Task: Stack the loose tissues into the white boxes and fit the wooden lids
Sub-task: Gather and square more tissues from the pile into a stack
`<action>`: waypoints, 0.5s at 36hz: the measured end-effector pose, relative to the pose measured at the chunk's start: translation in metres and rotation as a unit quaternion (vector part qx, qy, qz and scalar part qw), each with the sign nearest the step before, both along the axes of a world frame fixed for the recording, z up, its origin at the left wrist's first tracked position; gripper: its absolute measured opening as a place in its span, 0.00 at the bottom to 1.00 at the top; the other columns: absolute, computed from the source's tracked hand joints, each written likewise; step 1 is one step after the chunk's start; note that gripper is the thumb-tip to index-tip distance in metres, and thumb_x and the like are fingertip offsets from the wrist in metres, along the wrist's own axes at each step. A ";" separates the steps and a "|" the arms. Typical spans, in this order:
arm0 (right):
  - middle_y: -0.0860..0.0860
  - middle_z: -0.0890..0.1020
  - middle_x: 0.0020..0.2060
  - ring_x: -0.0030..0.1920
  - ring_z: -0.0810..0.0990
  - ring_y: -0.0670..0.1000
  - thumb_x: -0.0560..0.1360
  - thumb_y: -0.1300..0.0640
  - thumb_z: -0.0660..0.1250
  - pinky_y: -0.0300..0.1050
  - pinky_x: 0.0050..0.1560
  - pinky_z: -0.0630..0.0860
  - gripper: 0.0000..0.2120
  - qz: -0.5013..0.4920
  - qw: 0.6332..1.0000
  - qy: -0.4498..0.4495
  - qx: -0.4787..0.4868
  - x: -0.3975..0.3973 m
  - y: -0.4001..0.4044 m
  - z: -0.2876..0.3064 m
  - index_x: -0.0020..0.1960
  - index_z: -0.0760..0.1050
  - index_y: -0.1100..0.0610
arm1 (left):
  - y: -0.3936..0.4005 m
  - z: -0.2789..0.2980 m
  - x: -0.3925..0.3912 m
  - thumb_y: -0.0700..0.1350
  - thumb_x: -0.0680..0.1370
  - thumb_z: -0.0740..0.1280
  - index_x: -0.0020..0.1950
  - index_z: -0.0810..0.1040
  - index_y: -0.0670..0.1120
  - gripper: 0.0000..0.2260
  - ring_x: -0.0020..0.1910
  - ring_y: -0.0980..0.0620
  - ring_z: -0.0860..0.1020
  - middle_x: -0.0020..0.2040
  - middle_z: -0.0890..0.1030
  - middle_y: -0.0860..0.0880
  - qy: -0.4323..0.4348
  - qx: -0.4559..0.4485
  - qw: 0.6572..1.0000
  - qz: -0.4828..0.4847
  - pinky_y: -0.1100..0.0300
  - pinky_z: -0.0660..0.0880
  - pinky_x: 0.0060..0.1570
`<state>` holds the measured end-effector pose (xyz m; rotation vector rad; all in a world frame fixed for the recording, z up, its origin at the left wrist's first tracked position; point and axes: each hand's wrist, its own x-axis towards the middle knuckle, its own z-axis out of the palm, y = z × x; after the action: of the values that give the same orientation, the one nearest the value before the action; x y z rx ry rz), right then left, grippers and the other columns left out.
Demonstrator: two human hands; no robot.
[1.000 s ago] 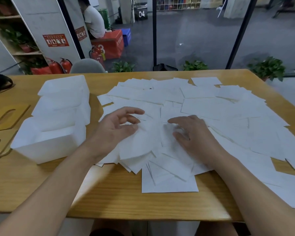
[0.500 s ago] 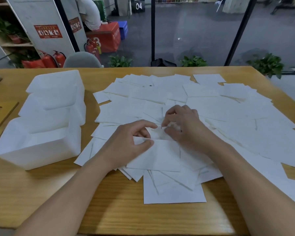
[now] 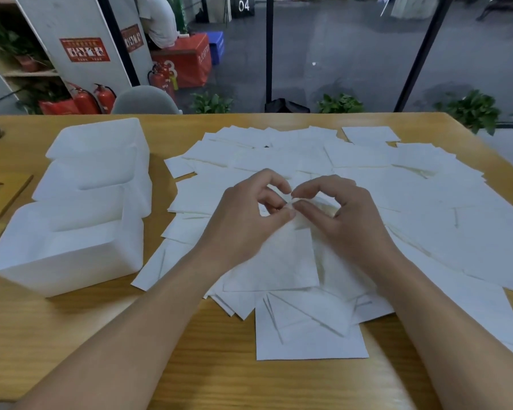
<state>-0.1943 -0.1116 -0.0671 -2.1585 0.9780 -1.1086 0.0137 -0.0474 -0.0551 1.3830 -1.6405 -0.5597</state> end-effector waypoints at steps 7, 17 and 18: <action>0.39 0.84 0.50 0.61 0.79 0.47 0.81 0.48 0.76 0.59 0.69 0.71 0.08 -0.002 0.997 0.068 -0.030 -0.014 -0.004 0.003 0.59 0.84 0.43 | 0.006 -0.011 0.012 0.47 0.79 0.79 0.60 0.85 0.58 0.11 0.56 0.56 0.84 0.49 0.88 0.60 0.045 -0.056 0.997 0.018 0.66 0.76 0.54; 0.39 0.83 0.56 0.63 0.76 0.44 0.83 0.53 0.73 0.56 0.70 0.69 0.01 -0.017 0.998 0.062 0.004 -0.010 0.001 0.000 0.53 0.82 0.46 | 0.011 -0.007 0.038 0.44 0.80 0.80 0.57 0.88 0.53 0.08 0.54 0.43 0.86 0.52 0.89 0.51 0.137 -0.127 0.982 0.028 0.61 0.80 0.52; 0.39 0.84 0.56 0.62 0.77 0.43 0.83 0.53 0.72 0.51 0.66 0.71 0.02 -0.021 0.998 0.053 0.010 -0.010 0.002 -0.001 0.54 0.82 0.46 | 0.011 -0.007 0.038 0.44 0.80 0.80 0.57 0.88 0.53 0.08 0.54 0.44 0.86 0.52 0.89 0.51 0.136 -0.129 0.982 0.029 0.61 0.80 0.52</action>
<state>-0.2041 -0.1100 -0.0680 -2.2089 1.0821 -1.0077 0.0518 -0.0367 -0.0625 1.1078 -1.3921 -0.4605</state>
